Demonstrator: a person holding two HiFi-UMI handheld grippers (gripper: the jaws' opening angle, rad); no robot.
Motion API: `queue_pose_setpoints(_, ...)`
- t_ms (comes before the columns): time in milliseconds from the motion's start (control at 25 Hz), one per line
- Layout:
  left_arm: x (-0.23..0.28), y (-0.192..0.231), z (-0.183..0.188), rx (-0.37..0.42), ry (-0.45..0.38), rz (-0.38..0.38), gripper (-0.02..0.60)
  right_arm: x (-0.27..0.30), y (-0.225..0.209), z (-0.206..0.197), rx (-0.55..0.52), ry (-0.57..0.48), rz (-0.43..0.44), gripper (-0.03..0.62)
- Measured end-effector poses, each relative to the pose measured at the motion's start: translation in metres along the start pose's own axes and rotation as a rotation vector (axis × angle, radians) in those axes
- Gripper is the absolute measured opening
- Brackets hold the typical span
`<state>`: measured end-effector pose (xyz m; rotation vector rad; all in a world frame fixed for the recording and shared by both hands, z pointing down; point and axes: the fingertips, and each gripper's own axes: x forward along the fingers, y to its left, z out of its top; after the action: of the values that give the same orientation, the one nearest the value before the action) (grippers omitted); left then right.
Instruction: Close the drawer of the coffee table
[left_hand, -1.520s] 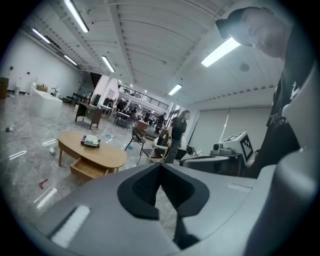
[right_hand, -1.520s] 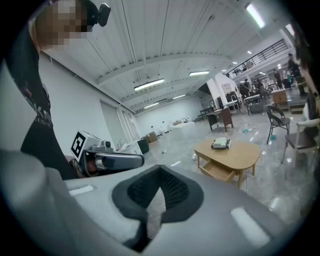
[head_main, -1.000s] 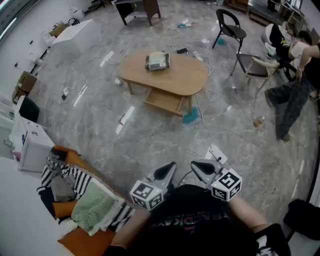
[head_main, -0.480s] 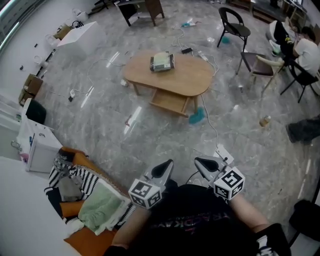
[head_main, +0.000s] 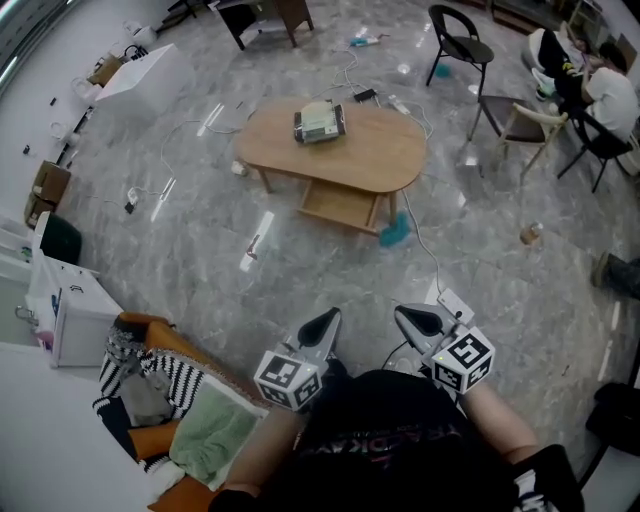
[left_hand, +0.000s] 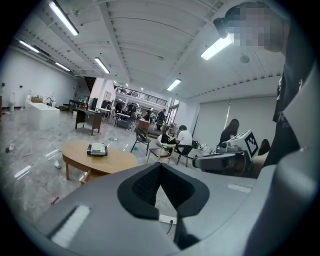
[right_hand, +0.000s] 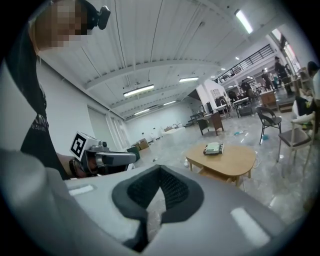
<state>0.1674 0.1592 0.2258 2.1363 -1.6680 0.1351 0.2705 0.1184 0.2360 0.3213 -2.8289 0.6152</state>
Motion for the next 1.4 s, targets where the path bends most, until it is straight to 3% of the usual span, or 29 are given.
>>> queue_pose_setpoints(400, -0.012, 0.158, 0.025, 0.028, 0.039, -0.065, 0.003, 0.132, -0.003, 0.023, 0.071, -0.018, -0.159, 0.0)
queue_pose_setpoints(600, -0.008, 0.217, 0.032, 0.037, 0.051, -0.114, 0.003, 0.179, -0.005, 0.033, 0.086, -0.026, -0.229, 0.0)
queue_pose_setpoints(1000, 0.001, 0.294, 0.037, 0.092, 0.074, -0.201, 0.003, 0.232, -0.011, 0.041, 0.091, -0.05, -0.369, 0.0)
queue_pose_setpoints(1400, 0.056, 0.326, 0.042, 0.105, 0.096, -0.224, 0.003, 0.255, -0.056, 0.043, 0.144, -0.036, -0.411, 0.001)
